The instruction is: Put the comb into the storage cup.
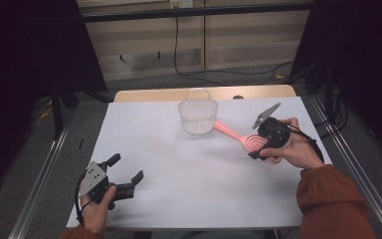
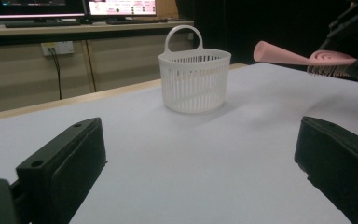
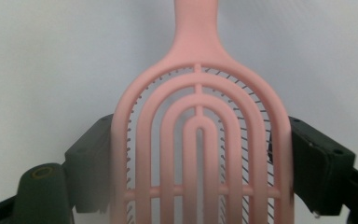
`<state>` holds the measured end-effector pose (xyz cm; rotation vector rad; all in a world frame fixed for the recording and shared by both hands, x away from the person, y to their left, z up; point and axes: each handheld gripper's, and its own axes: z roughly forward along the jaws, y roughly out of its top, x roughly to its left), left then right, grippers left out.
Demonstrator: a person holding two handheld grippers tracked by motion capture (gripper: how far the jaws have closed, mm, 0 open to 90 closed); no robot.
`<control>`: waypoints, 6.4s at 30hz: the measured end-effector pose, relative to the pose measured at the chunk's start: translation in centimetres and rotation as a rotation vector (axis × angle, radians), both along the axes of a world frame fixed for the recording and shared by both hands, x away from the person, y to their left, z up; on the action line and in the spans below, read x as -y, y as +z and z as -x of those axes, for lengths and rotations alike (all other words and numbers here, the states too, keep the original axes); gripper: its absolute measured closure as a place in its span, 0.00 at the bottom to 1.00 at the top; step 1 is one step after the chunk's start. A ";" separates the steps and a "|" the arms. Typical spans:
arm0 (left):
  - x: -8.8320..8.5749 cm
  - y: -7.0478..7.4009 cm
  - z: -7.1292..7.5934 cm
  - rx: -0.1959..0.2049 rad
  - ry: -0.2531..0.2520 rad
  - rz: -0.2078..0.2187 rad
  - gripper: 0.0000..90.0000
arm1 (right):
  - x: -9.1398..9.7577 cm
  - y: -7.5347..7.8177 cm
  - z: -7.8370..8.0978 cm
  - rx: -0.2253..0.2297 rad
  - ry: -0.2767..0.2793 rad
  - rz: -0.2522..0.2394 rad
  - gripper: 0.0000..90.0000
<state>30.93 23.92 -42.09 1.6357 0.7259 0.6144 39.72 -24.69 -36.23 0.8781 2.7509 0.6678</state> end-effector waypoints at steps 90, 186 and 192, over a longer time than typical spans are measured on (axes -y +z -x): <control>15.1 1.0 -5.7 0.441 -0.243 -0.791 0.37 | -12.8 0.7 -0.5 -0.108 0.256 0.031 0.21; 15.5 -0.5 -6.2 0.349 -0.256 -0.827 0.89 | -10.1 4.9 -0.7 0.058 0.151 -0.189 0.06; 14.8 -0.3 -6.8 0.293 -0.252 -0.754 0.89 | -8.7 5.3 -0.3 0.112 0.120 -0.240 0.05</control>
